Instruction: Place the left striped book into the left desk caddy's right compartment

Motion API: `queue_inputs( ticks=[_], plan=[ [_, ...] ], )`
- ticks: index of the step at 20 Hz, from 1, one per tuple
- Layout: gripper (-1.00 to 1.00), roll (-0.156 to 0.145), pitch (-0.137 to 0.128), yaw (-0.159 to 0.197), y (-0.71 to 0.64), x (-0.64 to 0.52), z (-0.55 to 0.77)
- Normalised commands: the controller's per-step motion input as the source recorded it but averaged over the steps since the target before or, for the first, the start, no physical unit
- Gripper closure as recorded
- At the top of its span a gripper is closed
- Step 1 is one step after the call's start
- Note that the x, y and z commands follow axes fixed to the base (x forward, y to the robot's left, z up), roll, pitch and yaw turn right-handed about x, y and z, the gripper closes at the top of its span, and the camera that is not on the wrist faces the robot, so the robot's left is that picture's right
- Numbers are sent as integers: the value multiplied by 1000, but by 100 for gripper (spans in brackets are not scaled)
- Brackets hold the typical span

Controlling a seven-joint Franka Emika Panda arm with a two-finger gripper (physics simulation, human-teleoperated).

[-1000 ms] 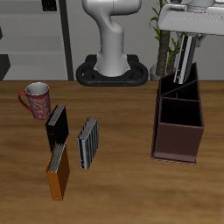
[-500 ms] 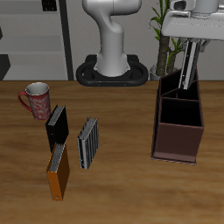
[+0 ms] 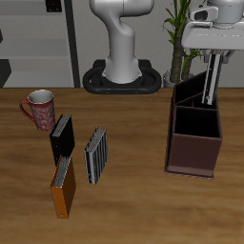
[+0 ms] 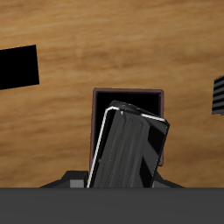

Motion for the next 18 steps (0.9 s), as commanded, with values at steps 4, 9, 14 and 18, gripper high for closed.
queue_inputs(
  ticks=[4, 9, 14, 18],
  plan=[
    [100, -1, 2, 4, -3, 2, -24],
    [100, -10, 9, -15, -36, 14, -48],
    [100, -1, 8, 2, 0, 43, -99],
    [100, 5, 11, 2, 31, 68, -137]
  ],
)
